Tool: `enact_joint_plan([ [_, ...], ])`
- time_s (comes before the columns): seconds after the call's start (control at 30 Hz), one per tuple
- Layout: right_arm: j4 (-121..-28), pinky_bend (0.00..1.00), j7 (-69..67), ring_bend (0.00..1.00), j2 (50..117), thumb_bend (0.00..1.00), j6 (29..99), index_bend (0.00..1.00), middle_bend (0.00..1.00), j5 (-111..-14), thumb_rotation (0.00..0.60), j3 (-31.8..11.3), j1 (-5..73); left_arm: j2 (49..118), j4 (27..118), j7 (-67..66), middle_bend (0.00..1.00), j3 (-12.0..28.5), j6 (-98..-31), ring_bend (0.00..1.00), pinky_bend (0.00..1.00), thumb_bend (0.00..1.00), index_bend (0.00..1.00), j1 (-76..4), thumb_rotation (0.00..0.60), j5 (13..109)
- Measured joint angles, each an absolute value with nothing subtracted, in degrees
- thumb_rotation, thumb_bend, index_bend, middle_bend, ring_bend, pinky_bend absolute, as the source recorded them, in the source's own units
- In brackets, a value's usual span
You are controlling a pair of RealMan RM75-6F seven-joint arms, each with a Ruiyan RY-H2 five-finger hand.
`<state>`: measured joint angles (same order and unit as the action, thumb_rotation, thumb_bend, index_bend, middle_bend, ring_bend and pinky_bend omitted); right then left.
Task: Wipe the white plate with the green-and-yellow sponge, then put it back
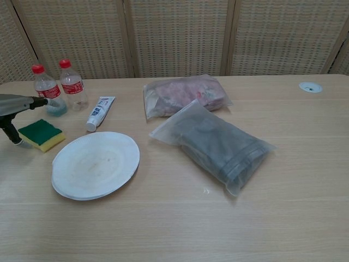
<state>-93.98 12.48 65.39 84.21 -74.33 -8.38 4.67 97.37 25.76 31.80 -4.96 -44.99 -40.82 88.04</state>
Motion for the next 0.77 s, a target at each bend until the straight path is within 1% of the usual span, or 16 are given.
enact_joint_plan([
  [0.07,-94.05,0.00,12.28,0.00,65.29,0.00,84.39,0.00,0.00,-74.45,0.600,-8.38,4.58,96.17,28.30,32.26,0.00,-4.32,-44.41,0.00,0.00,0.00,0.00,-40.69,0.600,87.33],
  [0.13,-94.10,0.00,12.03,0.00,65.18,0.00,84.52,0.00,0.00,-74.56,0.600,-8.38,4.51,94.82,30.70,32.21,0.00,-3.61,-45.28,0.00,0.00,0.00,0.00,-40.33,0.600,86.68],
  [0.23,-94.21,0.00,11.52,0.00,64.94,0.00,84.85,0.00,0.00,-74.99,0.600,-8.35,4.36,92.64,34.08,31.72,0.00,-2.33,-48.57,0.00,0.00,0.00,0.00,-39.12,0.600,85.59],
  [0.33,-94.18,0.00,10.75,0.00,64.75,0.00,85.13,0.00,0.00,-75.78,0.600,-8.20,4.24,89.58,39.80,30.92,0.00,-1.10,-53.41,0.00,0.00,0.00,0.00,-36.89,0.600,84.52],
  [0.53,-92.35,0.00,8.79,0.00,65.25,0.00,85.71,0.00,0.00,-77.84,0.600,-7.96,4.34,81.49,58.27,24.68,0.00,0.62,-65.26,0.00,0.00,0.00,0.00,-29.66,0.600,81.83],
  [0.67,-90.49,0.00,7.24,0.00,66.00,0.00,86.84,0.00,0.00,-79.65,0.600,-7.79,4.30,76.01,72.71,16.05,0.00,1.68,-73.72,0.00,0.00,0.00,0.00,-23.59,0.600,78.85],
  [0.77,-90.15,0.00,7.02,0.00,66.08,0.00,87.38,0.00,0.00,-80.47,0.600,-7.56,4.16,73.49,80.41,8.44,0.00,2.23,-79.81,0.00,0.00,0.00,0.00,-19.14,0.600,76.72],
])
